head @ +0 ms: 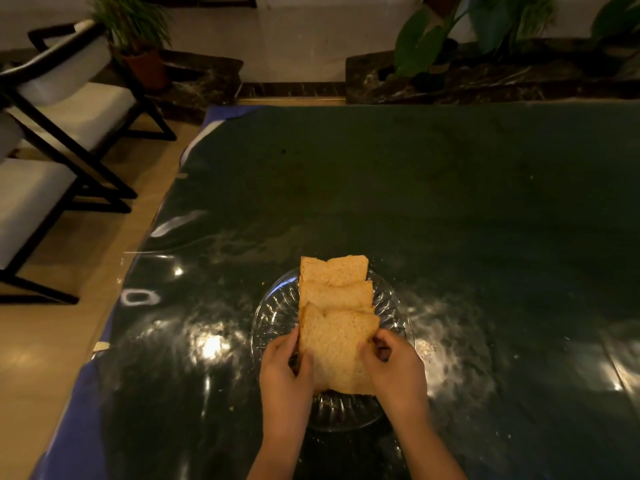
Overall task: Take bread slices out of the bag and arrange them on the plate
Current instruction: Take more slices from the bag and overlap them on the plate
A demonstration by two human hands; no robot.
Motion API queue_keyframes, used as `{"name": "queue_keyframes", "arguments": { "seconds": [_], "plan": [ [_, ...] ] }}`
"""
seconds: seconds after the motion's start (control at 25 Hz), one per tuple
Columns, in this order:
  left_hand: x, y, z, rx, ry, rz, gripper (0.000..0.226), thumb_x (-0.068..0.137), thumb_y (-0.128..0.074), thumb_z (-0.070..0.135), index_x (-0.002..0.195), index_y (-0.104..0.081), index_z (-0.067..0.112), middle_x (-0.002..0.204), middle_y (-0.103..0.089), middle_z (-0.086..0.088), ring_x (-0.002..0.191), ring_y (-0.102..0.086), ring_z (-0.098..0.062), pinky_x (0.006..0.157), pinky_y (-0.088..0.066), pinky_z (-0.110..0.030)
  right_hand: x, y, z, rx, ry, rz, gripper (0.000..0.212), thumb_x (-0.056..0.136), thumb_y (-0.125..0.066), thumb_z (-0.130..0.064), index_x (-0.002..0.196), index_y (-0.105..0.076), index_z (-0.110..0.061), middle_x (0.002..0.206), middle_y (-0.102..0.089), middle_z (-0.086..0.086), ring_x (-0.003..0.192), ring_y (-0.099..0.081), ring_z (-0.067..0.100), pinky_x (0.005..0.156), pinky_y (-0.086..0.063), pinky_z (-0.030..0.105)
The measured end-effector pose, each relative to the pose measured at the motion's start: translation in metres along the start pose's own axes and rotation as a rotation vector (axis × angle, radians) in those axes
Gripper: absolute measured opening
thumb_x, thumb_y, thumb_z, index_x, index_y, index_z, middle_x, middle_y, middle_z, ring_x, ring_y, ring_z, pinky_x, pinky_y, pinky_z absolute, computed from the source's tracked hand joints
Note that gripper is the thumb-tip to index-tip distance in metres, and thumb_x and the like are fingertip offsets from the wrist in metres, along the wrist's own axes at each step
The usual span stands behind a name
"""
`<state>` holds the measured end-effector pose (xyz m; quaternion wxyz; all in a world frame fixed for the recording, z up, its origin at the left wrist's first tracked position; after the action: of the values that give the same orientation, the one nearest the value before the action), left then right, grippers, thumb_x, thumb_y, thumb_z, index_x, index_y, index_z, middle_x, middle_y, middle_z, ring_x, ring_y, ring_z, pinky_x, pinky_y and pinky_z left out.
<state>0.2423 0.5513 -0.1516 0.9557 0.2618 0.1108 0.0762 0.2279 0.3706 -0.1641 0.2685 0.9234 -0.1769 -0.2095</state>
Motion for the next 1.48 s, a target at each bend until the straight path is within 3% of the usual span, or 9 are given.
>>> {"name": "queue_keyframes", "arguments": {
  "seconds": [0.16,0.32,0.44,0.56,0.72,0.92,1.28,1.48],
  "plan": [
    [0.0,0.004,0.003,-0.011,-0.015,0.019,0.039,0.085,-0.061,0.009,0.123,-0.057,0.014,0.108,-0.058,-0.003,0.096,-0.055,-0.013,0.09,-0.047,-0.03,-0.004,0.0,-0.005,-0.099,0.013,0.008,0.02,0.081,-0.061,-0.027,0.098,-0.064,-0.017,0.098,-0.063,0.002,0.086,-0.06,0.018,0.073,-0.052,0.037],
    [-0.005,0.011,0.011,0.027,-0.057,0.05,0.038,0.082,-0.064,0.008,0.119,-0.061,0.017,0.094,-0.058,0.0,0.081,-0.056,-0.006,0.072,-0.042,-0.013,-0.018,0.008,-0.017,-0.16,0.075,0.106,0.025,0.082,-0.061,-0.027,0.104,-0.063,-0.018,0.105,-0.056,-0.002,0.093,-0.056,0.016,0.071,-0.052,0.035],
    [-0.009,0.018,0.015,0.022,-0.09,0.041,0.038,0.08,-0.067,0.006,0.115,-0.063,0.018,0.094,-0.062,0.001,0.08,-0.057,-0.002,0.071,-0.043,-0.012,-0.026,0.009,-0.023,-0.132,0.126,0.094,0.017,0.083,-0.061,-0.025,0.097,-0.065,-0.017,0.094,-0.062,-0.002,0.084,-0.058,0.014,0.066,-0.049,0.03],
    [-0.012,0.027,0.011,-0.021,-0.079,0.028,0.038,0.078,-0.068,0.005,0.111,-0.065,0.024,0.093,-0.063,0.007,0.08,-0.059,0.003,0.07,-0.044,-0.012,-0.028,0.016,-0.018,0.075,0.086,0.066,0.004,0.08,-0.065,-0.019,0.084,-0.066,-0.02,0.082,-0.065,-0.006,0.076,-0.06,0.008,0.064,-0.046,0.021],
    [-0.015,0.031,-0.002,-0.057,-0.037,-0.038,0.034,0.08,-0.066,0.006,0.107,-0.067,0.027,0.093,-0.065,0.011,0.082,-0.06,0.006,0.07,-0.043,-0.012,-0.032,0.016,-0.004,0.232,-0.027,0.006,0.015,0.078,-0.068,-0.019,0.086,-0.063,-0.031,0.076,-0.066,-0.013,0.074,-0.061,-0.001,0.062,-0.044,0.018],
    [-0.022,0.031,-0.015,-0.03,0.003,-0.079,0.032,0.079,-0.067,0.007,0.106,-0.068,0.024,0.087,-0.061,0.018,0.08,-0.061,0.0,0.07,-0.042,-0.011,-0.035,0.012,0.011,0.186,-0.06,0.008,0.018,0.077,-0.069,-0.022,0.091,-0.062,-0.031,0.071,-0.066,-0.013,0.071,-0.06,-0.002,0.061,-0.044,0.019],
    [-0.031,0.025,-0.031,0.001,0.055,-0.11,0.026,0.078,-0.069,0.007,0.101,-0.069,0.017,0.086,-0.068,0.008,0.075,-0.064,-0.006,0.066,-0.046,-0.013,-0.039,0.007,0.027,0.076,-0.069,0.043,0.021,0.077,-0.069,-0.02,0.095,-0.063,-0.027,0.071,-0.064,-0.016,0.069,-0.06,0.0,0.06,-0.045,0.022],
    [-0.024,0.023,-0.028,-0.012,0.023,-0.115,0.024,0.077,-0.069,0.004,0.094,-0.071,0.019,0.077,-0.064,0.02,0.071,-0.063,0.002,0.06,-0.046,-0.007,-0.037,0.007,0.027,0.058,-0.061,0.076,0.02,0.077,-0.068,-0.02,0.095,-0.064,-0.027,0.068,-0.061,-0.02,0.067,-0.06,0.002,0.06,-0.045,0.025]
  ]
}}
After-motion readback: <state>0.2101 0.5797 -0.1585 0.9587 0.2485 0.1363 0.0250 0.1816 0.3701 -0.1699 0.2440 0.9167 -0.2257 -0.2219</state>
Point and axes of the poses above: each hand's wrist, its own x-axis towards the middle knuckle, its own y-axis out of the back of the hand, z = x × y, the point moved 7 cm from there along x, towards the middle knuckle
